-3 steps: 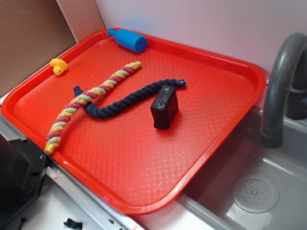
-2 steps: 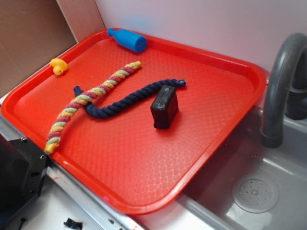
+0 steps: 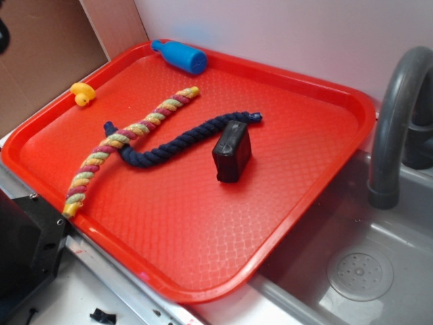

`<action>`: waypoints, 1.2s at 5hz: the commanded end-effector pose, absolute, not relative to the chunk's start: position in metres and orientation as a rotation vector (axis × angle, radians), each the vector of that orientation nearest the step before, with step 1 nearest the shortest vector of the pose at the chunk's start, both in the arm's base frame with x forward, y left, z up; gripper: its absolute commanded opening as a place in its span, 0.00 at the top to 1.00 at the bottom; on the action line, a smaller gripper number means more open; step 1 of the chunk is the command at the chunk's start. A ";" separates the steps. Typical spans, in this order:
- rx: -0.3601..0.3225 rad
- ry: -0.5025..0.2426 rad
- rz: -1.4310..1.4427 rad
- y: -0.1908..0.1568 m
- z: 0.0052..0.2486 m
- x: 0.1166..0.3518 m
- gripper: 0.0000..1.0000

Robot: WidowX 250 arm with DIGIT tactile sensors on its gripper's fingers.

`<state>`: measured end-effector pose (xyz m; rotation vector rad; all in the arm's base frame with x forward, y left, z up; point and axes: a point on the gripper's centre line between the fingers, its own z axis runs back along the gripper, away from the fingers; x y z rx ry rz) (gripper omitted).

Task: Grab the multicolored rope.

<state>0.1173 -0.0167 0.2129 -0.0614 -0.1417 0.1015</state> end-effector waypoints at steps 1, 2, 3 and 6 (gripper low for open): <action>-0.101 -0.178 0.192 -0.019 0.156 0.128 0.00; -0.074 -0.117 0.163 -0.022 0.117 0.129 0.00; -0.048 -0.058 0.169 -0.021 0.084 0.131 0.00; -0.022 0.029 0.254 -0.001 0.037 0.141 0.00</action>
